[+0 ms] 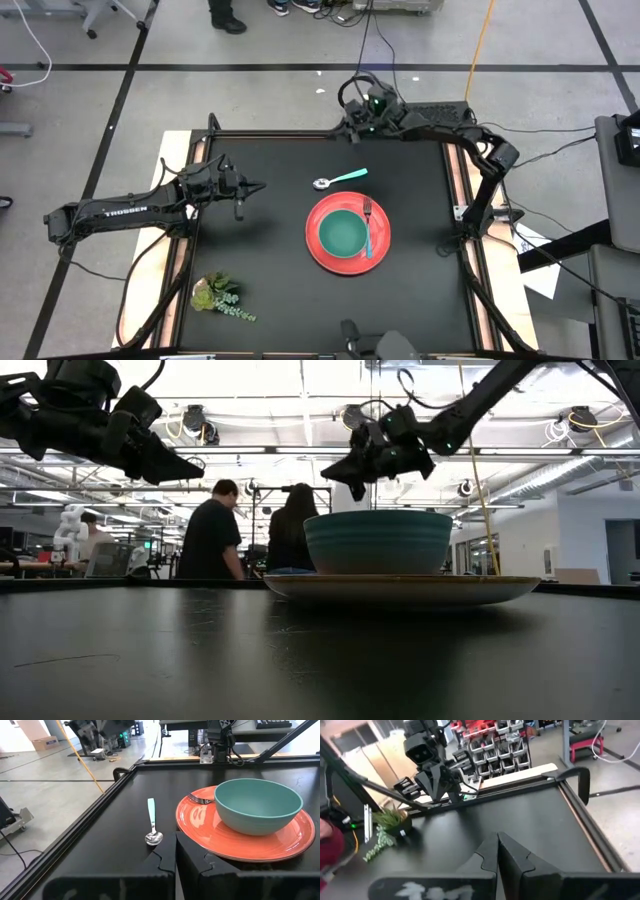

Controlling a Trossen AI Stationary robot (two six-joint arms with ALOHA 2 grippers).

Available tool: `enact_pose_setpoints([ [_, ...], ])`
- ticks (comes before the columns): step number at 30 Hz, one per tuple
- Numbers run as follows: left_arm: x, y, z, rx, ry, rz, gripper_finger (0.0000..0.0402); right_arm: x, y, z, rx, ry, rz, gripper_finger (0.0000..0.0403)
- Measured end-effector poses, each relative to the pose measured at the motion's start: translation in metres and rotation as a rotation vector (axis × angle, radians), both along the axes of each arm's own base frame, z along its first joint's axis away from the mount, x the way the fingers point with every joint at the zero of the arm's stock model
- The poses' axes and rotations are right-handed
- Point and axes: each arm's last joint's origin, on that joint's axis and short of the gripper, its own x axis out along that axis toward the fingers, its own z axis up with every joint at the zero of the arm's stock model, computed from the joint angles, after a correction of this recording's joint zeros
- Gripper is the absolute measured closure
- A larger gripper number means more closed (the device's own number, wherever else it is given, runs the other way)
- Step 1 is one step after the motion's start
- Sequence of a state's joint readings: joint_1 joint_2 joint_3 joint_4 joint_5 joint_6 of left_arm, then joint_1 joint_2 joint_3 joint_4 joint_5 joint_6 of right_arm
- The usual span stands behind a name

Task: Set table place
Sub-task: Put the blue spoon into the green bowl

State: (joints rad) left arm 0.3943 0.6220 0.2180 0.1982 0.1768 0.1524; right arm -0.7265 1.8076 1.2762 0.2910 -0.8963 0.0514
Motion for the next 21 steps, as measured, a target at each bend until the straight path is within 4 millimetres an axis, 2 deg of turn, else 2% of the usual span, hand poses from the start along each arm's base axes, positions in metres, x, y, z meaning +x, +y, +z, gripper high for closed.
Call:
enact_pose_setpoints([
  [4,0.000,0.000,0.000,0.000,0.000,0.000,0.0387,0.001,-0.003,0.010,-0.077,0.020,0.017,0.0403],
  [9,0.000,0.000,0.000,0.005,0.001,-0.001,0.0387,0.000,-0.013,0.012,-0.073,0.037,-0.027,0.0403],
  [13,0.000,0.000,0.000,0.008,-0.001,-0.002,0.0387,0.003,-0.021,0.003,-0.013,0.063,-0.046,0.0403],
  [17,0.000,0.000,0.001,0.014,-0.010,-0.002,0.0387,0.016,-0.026,-0.005,0.050,0.090,-0.041,0.0403],
  [21,0.000,0.000,0.001,0.014,-0.010,-0.002,0.0387,0.029,-0.024,-0.021,0.091,0.210,0.007,0.0403],
])
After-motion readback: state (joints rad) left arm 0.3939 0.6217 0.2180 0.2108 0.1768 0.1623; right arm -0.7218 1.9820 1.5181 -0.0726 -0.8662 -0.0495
